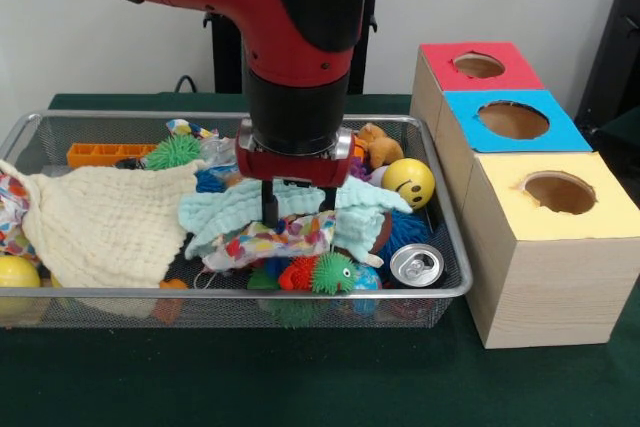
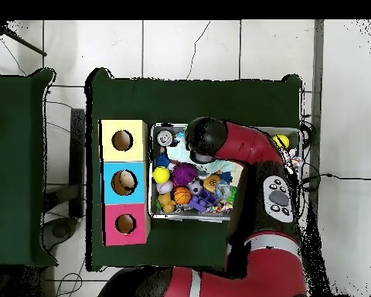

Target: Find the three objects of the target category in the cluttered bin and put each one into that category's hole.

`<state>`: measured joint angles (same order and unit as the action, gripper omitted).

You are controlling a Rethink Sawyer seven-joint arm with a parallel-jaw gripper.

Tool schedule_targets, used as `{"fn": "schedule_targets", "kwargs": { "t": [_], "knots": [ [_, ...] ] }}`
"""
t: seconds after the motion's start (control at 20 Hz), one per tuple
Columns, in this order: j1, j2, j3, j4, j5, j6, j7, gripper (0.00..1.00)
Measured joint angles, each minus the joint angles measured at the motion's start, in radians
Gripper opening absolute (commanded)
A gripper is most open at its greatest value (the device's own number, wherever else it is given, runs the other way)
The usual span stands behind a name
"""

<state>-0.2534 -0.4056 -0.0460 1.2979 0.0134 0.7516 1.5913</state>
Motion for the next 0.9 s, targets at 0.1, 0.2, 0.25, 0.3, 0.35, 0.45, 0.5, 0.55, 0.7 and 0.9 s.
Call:
{"fn": "schedule_targets", "kwargs": {
  "t": [0.1,0.2,0.25,0.3,0.35,0.45,0.5,0.55,0.7,0.9],
  "knots": [
    [0.005,0.0,0.0,-0.031,0.007,0.007,0.0,1.0],
    [0.01,0.0,0.0,-0.059,0.013,0.023,0.0,1.0],
    [0.013,-0.001,0.0,-0.074,0.017,0.034,0.0,1.0],
    [0.015,-0.001,0.0,-0.09,0.022,0.047,0.0,1.0],
    [0.016,-0.001,0.0,-0.103,0.026,0.059,0.0,1.0],
    [0.019,-0.001,0.0,-0.126,0.033,0.082,0.0,1.0],
    [0.02,-0.001,0.0,-0.142,0.037,0.101,0.0,1.0],
    [0.021,-0.001,0.0,-0.156,0.041,0.114,0.0,1.0],
    [0.023,-0.001,0.0,-0.201,0.057,0.149,0.0,1.0],
    [0.022,0.005,0.0,-0.24,0.071,0.152,0.0,1.0]
  ]
}}
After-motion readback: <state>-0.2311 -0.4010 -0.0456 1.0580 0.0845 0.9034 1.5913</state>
